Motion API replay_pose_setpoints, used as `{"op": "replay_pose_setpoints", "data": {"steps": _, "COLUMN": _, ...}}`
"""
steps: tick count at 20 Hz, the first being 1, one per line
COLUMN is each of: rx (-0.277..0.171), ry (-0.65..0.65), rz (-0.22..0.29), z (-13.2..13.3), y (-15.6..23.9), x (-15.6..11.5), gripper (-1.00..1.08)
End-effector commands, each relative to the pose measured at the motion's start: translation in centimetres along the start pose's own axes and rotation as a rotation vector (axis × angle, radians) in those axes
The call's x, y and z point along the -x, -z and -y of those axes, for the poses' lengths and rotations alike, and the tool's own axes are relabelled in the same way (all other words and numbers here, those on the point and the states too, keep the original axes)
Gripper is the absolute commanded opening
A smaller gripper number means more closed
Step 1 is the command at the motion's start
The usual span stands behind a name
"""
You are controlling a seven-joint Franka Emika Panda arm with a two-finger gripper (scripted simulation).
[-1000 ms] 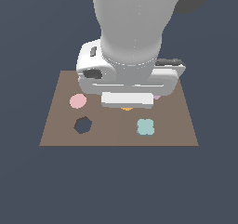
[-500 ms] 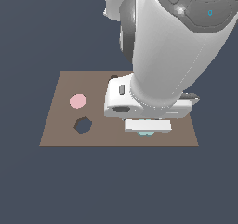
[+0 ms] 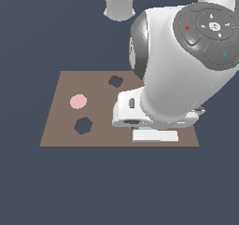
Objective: Insert a designated object into the corresponding slot on a board.
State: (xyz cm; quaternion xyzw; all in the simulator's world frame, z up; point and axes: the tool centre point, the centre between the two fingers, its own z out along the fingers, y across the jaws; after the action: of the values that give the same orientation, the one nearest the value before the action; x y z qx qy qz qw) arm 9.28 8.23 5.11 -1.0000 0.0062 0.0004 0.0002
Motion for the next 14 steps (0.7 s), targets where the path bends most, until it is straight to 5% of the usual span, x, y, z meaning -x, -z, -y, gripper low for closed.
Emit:
{"op": "replay_pose_setpoints", "data": {"steps": 1, "rx": 0.000, "ry": 0.000, "rz": -0.001, "z": 0.1, "y": -0.1, "x": -0.2, "gripper": 1.00}}
{"op": "replay_pose_setpoints", "data": {"steps": 13, "rx": 0.000, "ry": 0.000, "rz": -0.001, "z": 0.1, "y": -2.1, "x": -0.2, "gripper": 1.00}}
{"op": "replay_pose_setpoints", "data": {"steps": 14, "rx": 0.000, "ry": 0.000, "rz": -0.001, "z": 0.1, "y": -2.1, "x": -0.2, "gripper": -1.00}}
